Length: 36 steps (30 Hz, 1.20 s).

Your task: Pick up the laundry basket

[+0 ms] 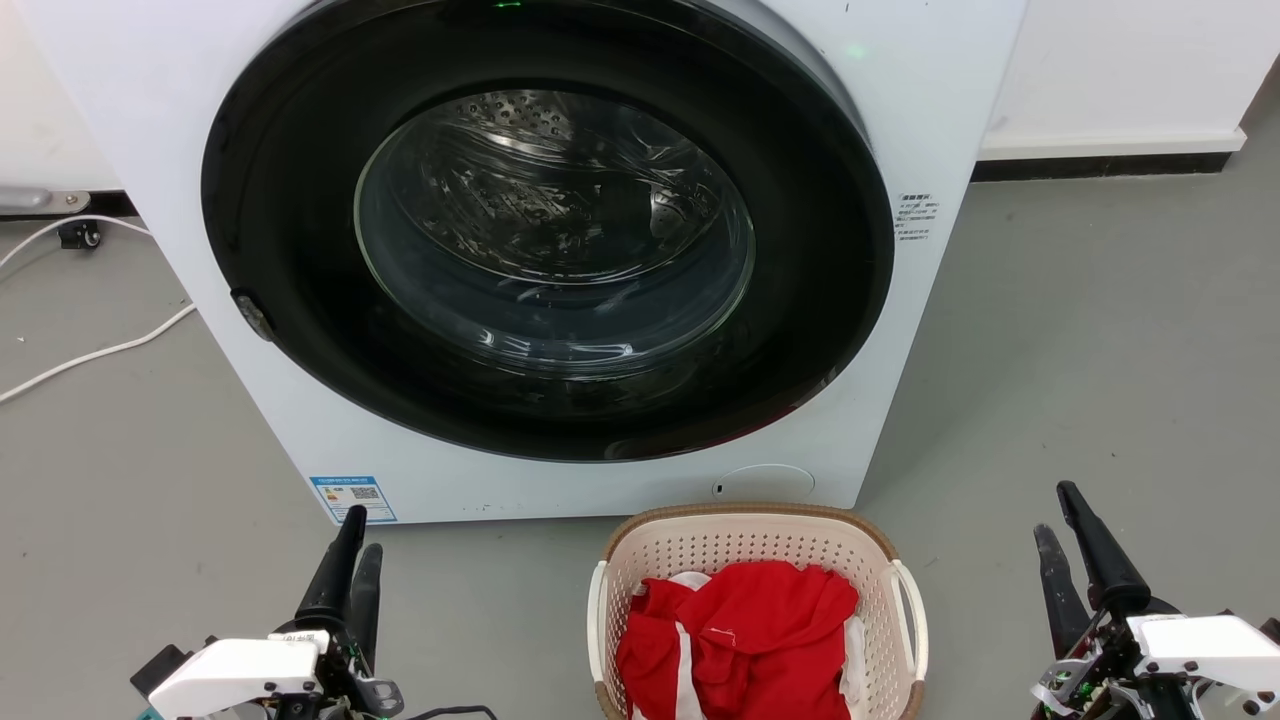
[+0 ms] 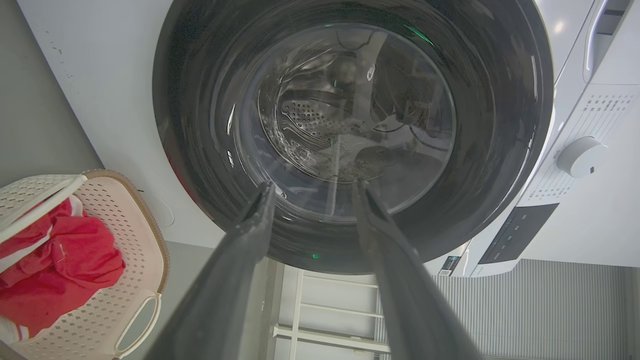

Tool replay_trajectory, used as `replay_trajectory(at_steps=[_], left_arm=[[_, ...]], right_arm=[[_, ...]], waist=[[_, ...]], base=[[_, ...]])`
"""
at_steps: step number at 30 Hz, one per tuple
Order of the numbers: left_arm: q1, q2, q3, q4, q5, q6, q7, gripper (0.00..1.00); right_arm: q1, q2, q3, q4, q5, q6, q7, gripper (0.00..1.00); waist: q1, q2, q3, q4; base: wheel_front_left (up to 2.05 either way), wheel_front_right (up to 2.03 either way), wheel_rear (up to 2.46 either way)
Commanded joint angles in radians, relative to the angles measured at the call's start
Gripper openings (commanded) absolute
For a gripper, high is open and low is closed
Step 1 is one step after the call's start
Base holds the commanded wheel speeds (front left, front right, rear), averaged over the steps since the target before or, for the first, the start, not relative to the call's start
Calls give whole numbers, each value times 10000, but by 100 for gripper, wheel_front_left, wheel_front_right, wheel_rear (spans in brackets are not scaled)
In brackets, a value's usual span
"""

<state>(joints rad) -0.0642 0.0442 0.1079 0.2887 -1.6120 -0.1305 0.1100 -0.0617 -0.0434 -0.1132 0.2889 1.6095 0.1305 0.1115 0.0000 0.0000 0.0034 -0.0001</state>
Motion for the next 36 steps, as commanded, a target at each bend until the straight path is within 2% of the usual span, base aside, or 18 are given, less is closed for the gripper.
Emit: replay_trajectory(at_steps=[1,6,15,36], left_arm=[[-187,25,-53,-220,54,-2,-109,100],[-236,29,-116,-407,304,-2,-365,100],[-340,34,28,-600,1677,-2,-744,100],[-346,47,-522,-1361,6409,700,-1591,100]], right_arm=[[-183,-14,21,-181,-87,2,-113,100],[-218,-19,-8,-273,-474,2,-369,100],[-238,-26,-96,-713,-2200,2,-749,100],[-34,-45,518,-1779,-7290,2,-1599,100]], waist=[[0,0,4,0],[0,0,13,-3],[0,0,29,-1],[0,0,84,13]], base=[[0,0,0],[0,0,0],[0,0,0],[0,0,0]])
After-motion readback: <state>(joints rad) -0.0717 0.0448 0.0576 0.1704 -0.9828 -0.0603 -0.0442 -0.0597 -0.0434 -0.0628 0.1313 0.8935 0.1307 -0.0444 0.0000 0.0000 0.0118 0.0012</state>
